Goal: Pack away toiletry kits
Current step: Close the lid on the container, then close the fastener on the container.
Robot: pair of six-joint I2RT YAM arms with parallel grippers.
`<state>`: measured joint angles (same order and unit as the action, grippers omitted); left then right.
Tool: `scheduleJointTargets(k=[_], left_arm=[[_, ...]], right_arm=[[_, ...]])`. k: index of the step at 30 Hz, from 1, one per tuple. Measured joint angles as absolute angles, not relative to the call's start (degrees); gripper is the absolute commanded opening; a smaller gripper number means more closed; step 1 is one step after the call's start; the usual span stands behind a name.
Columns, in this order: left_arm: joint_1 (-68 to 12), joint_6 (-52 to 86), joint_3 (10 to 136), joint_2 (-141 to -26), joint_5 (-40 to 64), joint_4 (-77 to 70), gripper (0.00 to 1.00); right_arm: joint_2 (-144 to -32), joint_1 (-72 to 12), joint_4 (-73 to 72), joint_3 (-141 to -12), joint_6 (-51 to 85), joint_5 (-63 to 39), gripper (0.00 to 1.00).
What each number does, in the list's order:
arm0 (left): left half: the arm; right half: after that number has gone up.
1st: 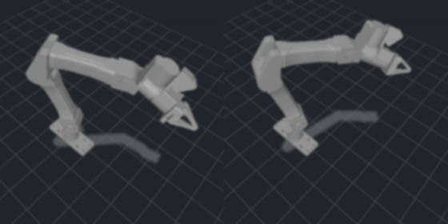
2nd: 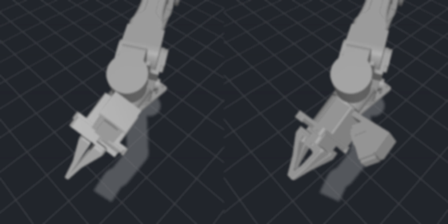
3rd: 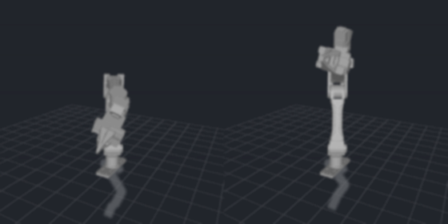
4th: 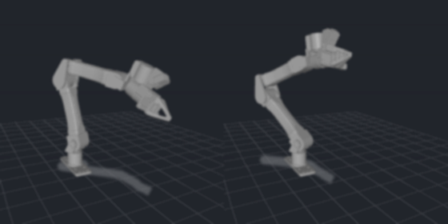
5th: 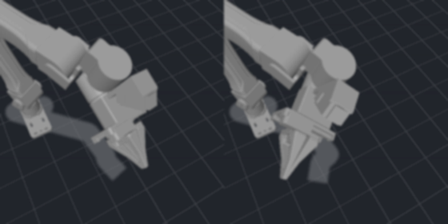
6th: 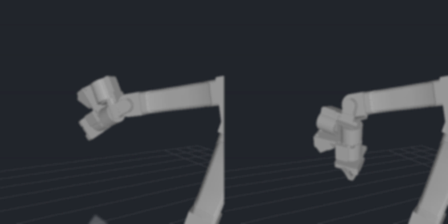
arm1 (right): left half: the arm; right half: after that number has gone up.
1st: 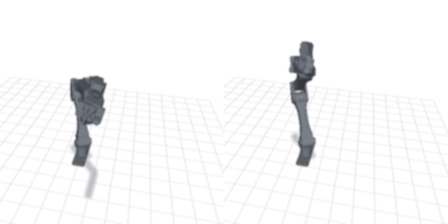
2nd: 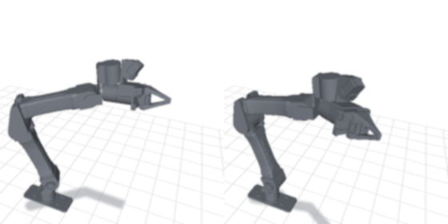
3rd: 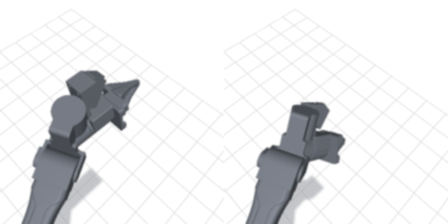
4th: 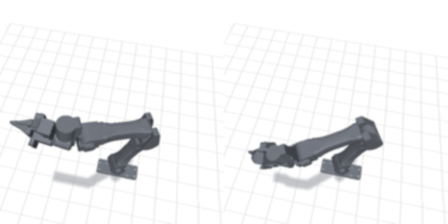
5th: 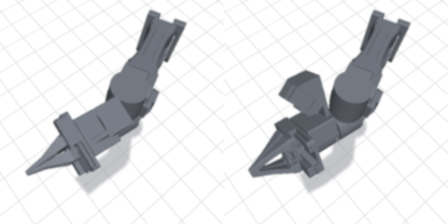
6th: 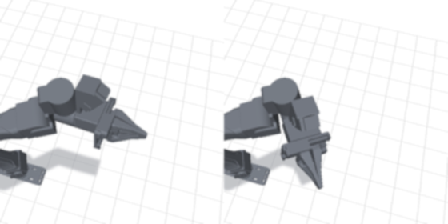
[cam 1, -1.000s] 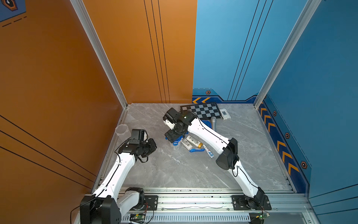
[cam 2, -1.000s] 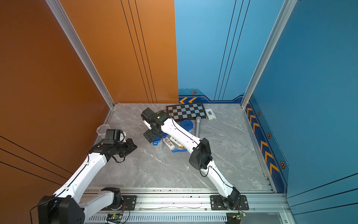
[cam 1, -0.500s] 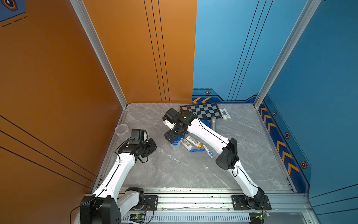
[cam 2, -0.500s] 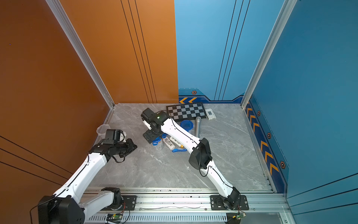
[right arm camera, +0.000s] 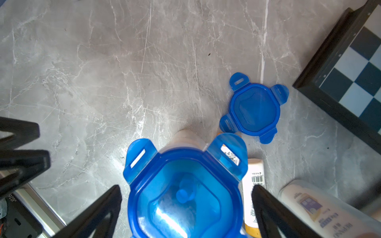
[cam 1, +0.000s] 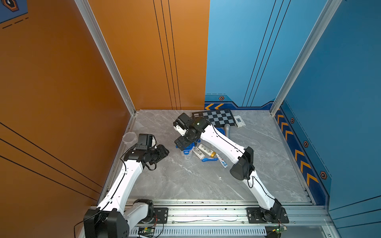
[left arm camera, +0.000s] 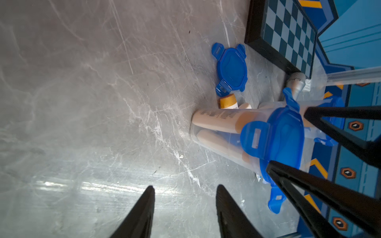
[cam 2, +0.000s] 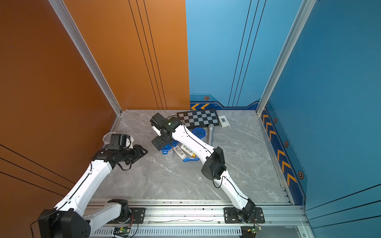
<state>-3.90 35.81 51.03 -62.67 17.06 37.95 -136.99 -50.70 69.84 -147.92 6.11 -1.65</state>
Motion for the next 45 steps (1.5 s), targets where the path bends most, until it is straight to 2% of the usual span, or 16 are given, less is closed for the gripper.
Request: scheduleJointTargets(k=[4, 11, 16, 29, 45], left_arm=[[-6.6, 35.0, 58.2, -65.9, 16.5, 39.7, 0.61], [-13.4, 32.1, 72.7, -78.1, 12.9, 41.6, 0.62], [-18.4, 30.0, 78.5, -84.8, 8.5, 43.8, 0.62], [-22.8, 28.0, 81.2, -89.3, 0.3, 49.3, 0.60], [-23.7, 28.1, 81.3, -91.0, -2.0, 49.6, 0.56]], right_arm=[[-133.4, -48.6, 69.9, -145.1, 9.6, -2.3, 1.00], [-119.9, -41.9, 69.8, -132.1, 13.1, -2.3, 0.98], [-114.5, -42.1, 69.9, -124.4, 13.4, -1.2, 0.96], [-116.5, -44.5, 69.9, -119.0, 12.5, 0.1, 0.95], [-122.0, -44.6, 69.8, -120.4, 12.3, 0.1, 0.95]])
